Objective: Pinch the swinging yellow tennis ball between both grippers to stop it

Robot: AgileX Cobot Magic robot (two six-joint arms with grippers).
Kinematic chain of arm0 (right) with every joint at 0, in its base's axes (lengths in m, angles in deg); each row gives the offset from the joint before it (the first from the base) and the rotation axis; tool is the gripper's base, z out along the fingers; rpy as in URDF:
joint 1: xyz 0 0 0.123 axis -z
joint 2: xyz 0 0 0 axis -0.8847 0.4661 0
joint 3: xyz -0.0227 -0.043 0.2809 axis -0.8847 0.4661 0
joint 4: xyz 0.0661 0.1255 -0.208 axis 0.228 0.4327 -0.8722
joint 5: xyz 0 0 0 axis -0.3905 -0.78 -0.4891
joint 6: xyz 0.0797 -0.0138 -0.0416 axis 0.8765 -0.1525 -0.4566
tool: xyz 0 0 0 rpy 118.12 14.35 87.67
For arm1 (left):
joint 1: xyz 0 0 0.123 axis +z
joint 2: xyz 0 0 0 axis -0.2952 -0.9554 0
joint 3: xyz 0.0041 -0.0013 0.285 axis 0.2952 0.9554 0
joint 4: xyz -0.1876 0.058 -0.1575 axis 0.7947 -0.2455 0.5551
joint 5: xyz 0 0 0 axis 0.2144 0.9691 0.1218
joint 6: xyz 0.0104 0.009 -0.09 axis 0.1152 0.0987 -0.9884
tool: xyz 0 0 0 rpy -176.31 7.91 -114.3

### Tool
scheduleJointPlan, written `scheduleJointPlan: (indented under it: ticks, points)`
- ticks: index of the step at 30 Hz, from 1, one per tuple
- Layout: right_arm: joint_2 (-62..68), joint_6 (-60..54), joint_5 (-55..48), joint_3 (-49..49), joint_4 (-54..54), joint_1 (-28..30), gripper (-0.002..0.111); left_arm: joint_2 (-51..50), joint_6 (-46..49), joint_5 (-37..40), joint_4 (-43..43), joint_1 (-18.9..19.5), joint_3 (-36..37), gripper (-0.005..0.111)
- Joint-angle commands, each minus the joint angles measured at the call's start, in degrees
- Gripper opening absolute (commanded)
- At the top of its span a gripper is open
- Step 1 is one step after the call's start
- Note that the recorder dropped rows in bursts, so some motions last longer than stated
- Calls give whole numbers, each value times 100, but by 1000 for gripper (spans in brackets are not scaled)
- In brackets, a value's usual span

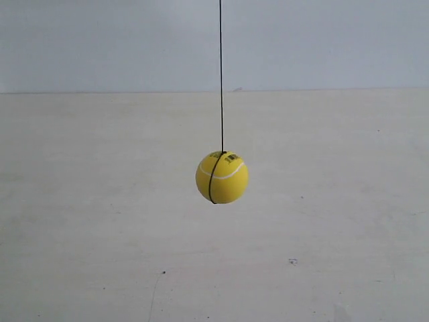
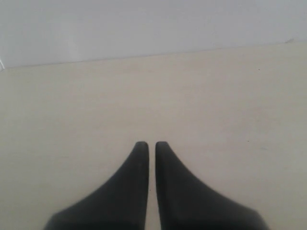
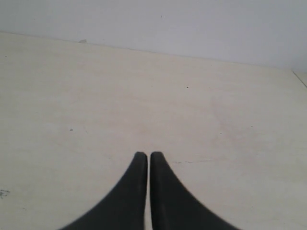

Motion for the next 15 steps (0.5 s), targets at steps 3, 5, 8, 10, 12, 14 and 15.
scheduleJointPlan:
  ticks: [3, 5, 8, 10, 12, 14, 15]
  points:
    - [-27, 16, 30, -2, -7, 13, 0, 15, 13, -173, -84, 11, 14, 5]
    - [-27, 16, 30, -2, -7, 13, 0, 15, 13, -173, -226, 11, 14, 5]
    - [-27, 16, 30, -2, -7, 13, 0, 15, 13, -173, -254, 11, 14, 5]
    - [-27, 16, 30, -2, -7, 13, 0, 15, 13, -173, -254, 11, 14, 5]
    - [-27, 16, 30, -2, -7, 13, 0, 15, 13, -173, -254, 11, 14, 5]
    - [-27, 16, 30, -2, -7, 13, 0, 15, 13, -173, -254, 11, 14, 5]
    - [-27, 16, 30, -2, -7, 13, 0, 15, 13, -173, -254, 11, 14, 5]
